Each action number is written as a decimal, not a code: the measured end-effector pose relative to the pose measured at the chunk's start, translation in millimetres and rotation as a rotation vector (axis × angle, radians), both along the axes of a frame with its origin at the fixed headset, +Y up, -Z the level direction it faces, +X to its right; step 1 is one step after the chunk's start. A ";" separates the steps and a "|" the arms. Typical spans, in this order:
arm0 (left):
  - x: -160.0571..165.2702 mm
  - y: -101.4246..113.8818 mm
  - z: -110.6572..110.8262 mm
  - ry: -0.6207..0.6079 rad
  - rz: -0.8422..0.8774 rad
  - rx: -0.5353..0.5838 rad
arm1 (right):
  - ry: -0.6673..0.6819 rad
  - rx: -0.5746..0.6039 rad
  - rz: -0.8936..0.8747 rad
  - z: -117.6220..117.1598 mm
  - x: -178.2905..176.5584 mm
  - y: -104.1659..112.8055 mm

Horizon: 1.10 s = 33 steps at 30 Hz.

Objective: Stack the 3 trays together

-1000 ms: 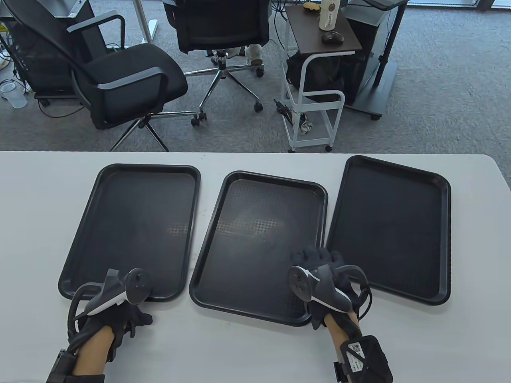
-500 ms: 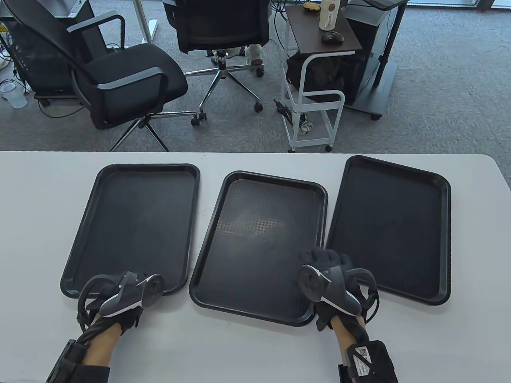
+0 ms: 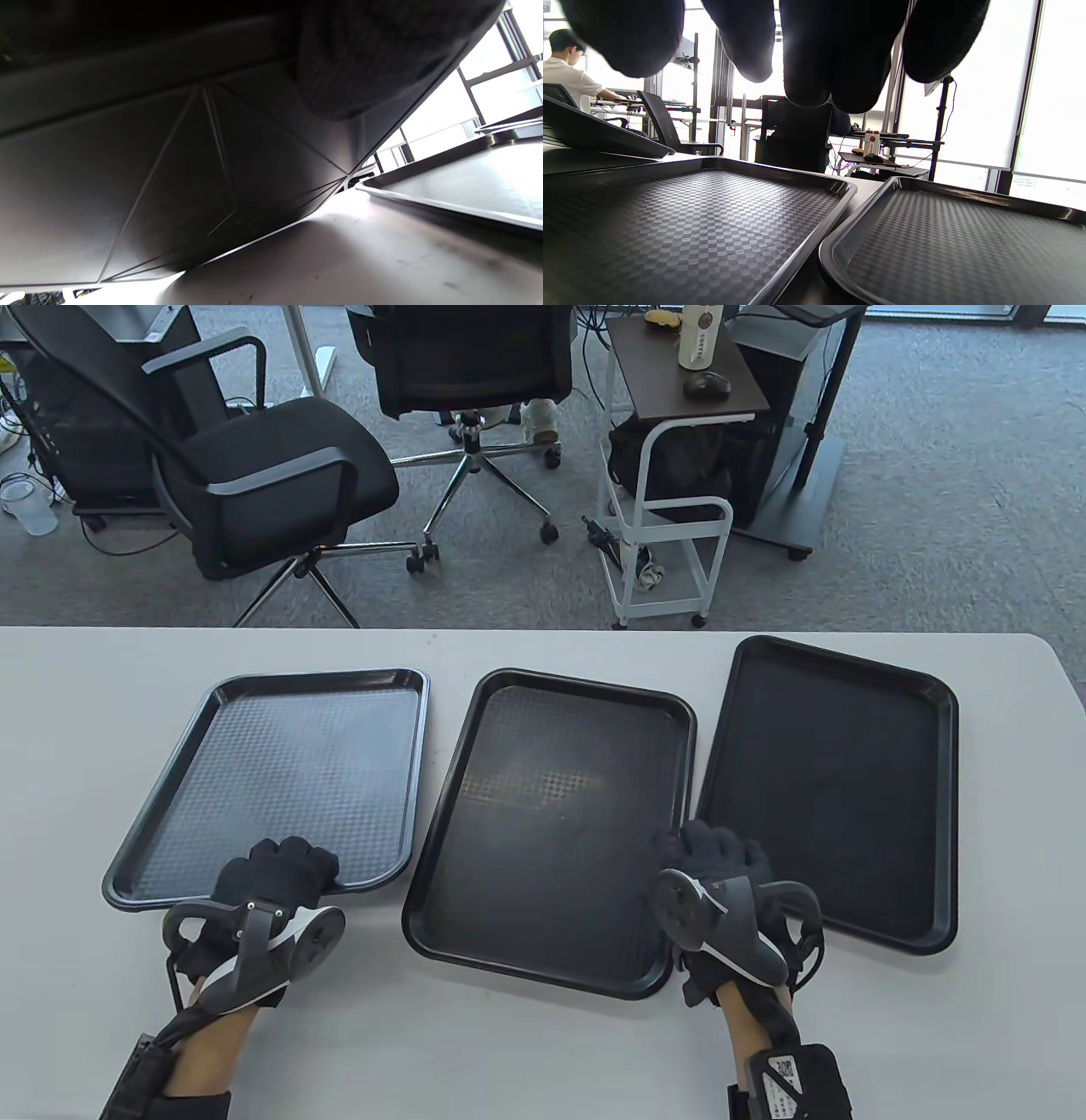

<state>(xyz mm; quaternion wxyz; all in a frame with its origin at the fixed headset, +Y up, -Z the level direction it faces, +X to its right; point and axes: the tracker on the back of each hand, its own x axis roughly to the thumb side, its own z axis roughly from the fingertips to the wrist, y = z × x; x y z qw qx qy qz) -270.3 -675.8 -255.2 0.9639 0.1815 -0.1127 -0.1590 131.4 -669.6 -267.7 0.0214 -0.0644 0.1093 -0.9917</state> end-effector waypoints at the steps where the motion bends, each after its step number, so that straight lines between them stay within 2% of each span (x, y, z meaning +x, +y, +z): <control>1: 1.6 1.1 1.6 -0.002 -0.005 0.016 | 0.000 0.004 -0.005 0.6 0.1 0.8; 9: 9.4 11.5 10.4 -0.023 0.031 0.107 | 0.000 0.027 -0.015 1.8 1.9 4.1; 20: 38.8 32.8 23.1 -0.123 0.068 0.193 | -0.018 0.064 -0.037 4.0 10.9 12.3; 25: 69.8 46.6 27.2 -0.184 0.022 0.228 | -0.041 0.087 -0.040 5.9 16.1 16.2; 28: 94.5 53.6 30.4 -0.208 0.051 0.245 | -0.059 0.114 -0.043 8.2 19.5 20.2; 33: 132.7 50.0 31.3 -0.254 0.068 0.230 | -0.081 0.154 -0.042 11.7 26.8 26.2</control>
